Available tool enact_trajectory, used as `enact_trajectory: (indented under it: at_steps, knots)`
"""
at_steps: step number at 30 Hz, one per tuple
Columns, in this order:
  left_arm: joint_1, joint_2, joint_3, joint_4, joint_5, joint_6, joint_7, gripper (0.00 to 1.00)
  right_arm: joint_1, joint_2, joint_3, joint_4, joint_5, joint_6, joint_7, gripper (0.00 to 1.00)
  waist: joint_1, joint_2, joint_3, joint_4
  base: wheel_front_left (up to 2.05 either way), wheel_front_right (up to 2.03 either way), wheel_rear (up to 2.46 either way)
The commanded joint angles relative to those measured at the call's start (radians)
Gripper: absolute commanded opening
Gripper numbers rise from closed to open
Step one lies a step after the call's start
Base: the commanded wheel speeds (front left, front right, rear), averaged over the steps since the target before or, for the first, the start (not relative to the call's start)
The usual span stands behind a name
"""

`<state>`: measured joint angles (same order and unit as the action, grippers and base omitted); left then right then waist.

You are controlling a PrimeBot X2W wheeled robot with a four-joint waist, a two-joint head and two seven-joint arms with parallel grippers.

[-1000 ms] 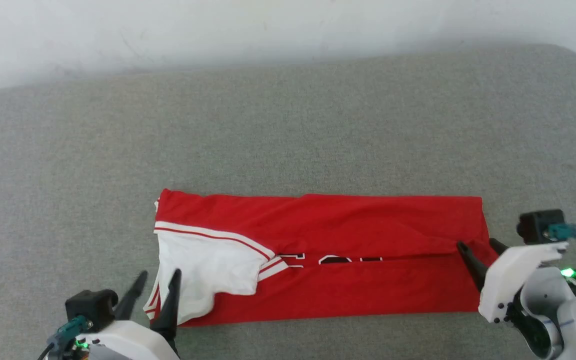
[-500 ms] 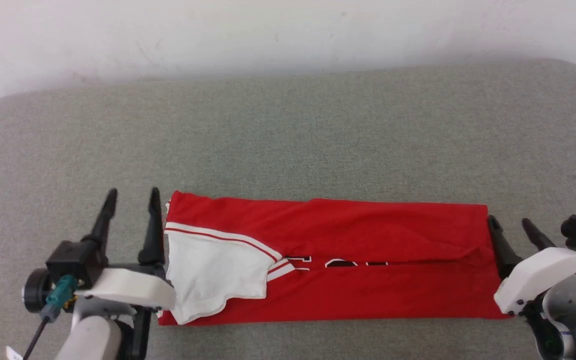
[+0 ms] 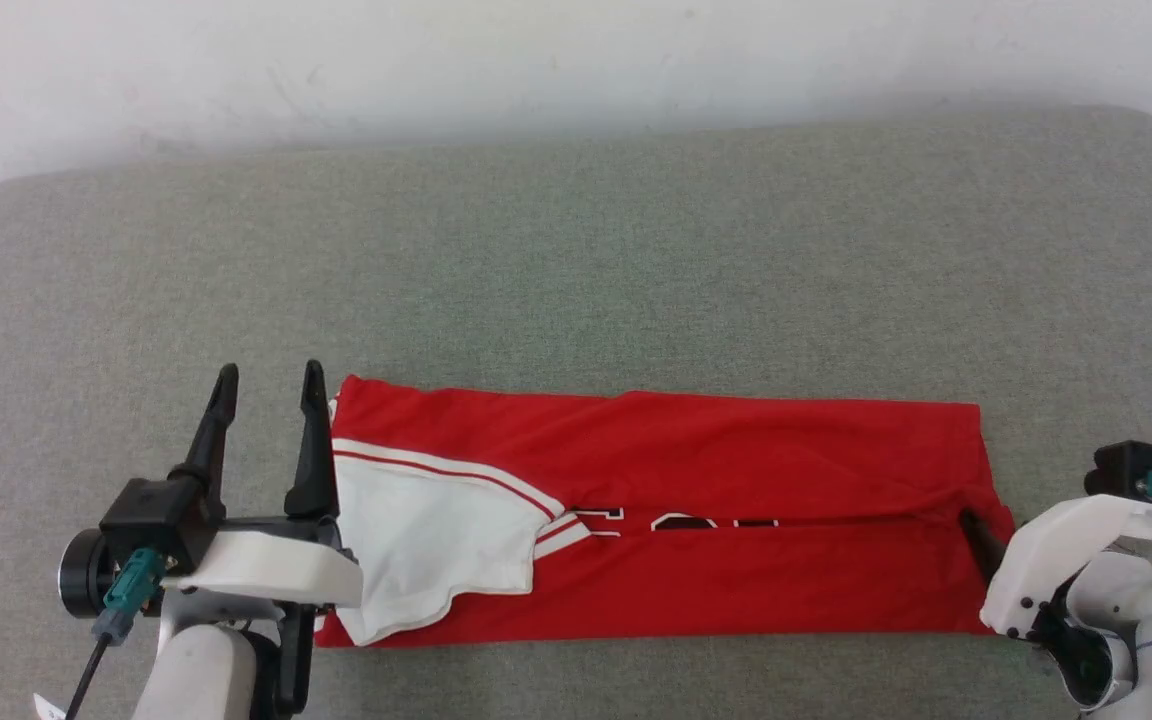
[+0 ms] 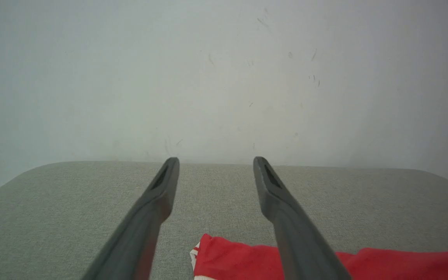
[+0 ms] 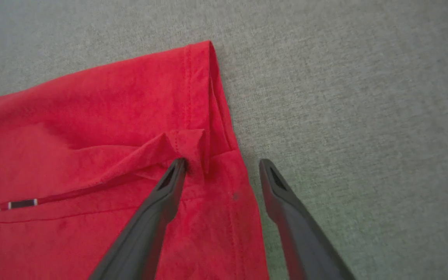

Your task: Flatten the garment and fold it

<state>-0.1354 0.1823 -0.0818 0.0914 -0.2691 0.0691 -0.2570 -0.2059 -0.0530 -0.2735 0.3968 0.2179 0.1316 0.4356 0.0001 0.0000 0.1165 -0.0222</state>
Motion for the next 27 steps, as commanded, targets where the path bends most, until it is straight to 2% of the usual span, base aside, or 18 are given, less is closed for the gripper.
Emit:
enact_trajectory:
  at_steps: [1, 7, 8, 9, 10, 11, 12, 19, 27]
  knots:
    - [-0.008, -0.01, 0.012, 0.009, 0.018, -0.015, -0.005, 1.0, -0.022, 0.003, -0.004, 0.022, -0.014, -0.001, 0.026, 1.0, -0.0001, 0.0, 0.004, 0.003, 0.0, 0.0, 0.0]
    - [-0.011, -0.04, 0.048, 0.033, 0.049, -0.055, -0.005, 1.0, -0.057, 0.003, -0.01, 0.099, -0.02, -0.001, 0.122, 1.0, -0.0001, 0.0, 0.01, 0.01, 0.0, 0.0, 0.0]
    - [-0.011, -0.044, 0.053, 0.037, 0.053, -0.061, -0.005, 1.0, -0.059, 0.003, -0.004, 0.109, -0.013, -0.001, 0.141, 0.97, -0.0001, 0.0, 0.01, 0.011, 0.0, 0.0, 0.0]
    - [-0.012, -0.048, 0.058, 0.041, 0.057, -0.067, -0.005, 1.0, -0.061, 0.003, 0.003, 0.113, -0.009, -0.001, 0.153, 0.71, -0.0001, 0.0, 0.01, 0.011, 0.0, 0.0, 0.0]
    - [-0.012, -0.052, 0.063, 0.042, 0.061, -0.071, -0.005, 1.0, -0.062, 0.003, 0.009, 0.111, -0.009, -0.001, 0.157, 0.38, -0.0001, 0.0, 0.009, 0.011, 0.0, 0.0, 0.0]
    - [-0.011, -0.056, 0.068, 0.043, 0.065, -0.074, -0.005, 1.0, -0.064, 0.003, 0.015, 0.108, -0.01, -0.001, 0.158, 0.22, -0.0001, 0.0, 0.009, 0.01, 0.0, 0.0, 0.0]
    - [-0.01, -0.06, 0.073, 0.043, 0.069, -0.078, -0.005, 1.0, -0.066, 0.003, 0.019, 0.104, -0.01, -0.001, 0.157, 0.0, -0.0001, 0.0, 0.009, 0.01, 0.0, 0.0, 0.0]
    - [-0.005, -0.081, 0.096, 0.055, 0.088, -0.103, -0.005, 1.0, -0.064, 0.003, -0.021, 0.061, -0.078, -0.001, 0.13, 0.0, -0.0001, 0.0, 0.007, 0.007, 0.0, 0.0, 0.0]
    - [0.0, -0.092, 0.128, 0.047, 0.107, -0.121, -0.005, 1.0, -0.076, 0.003, -0.212, -0.003, -0.264, -0.001, 0.04, 0.0, -0.0001, 0.0, 0.014, 0.005, 0.0, 0.0, 0.0]
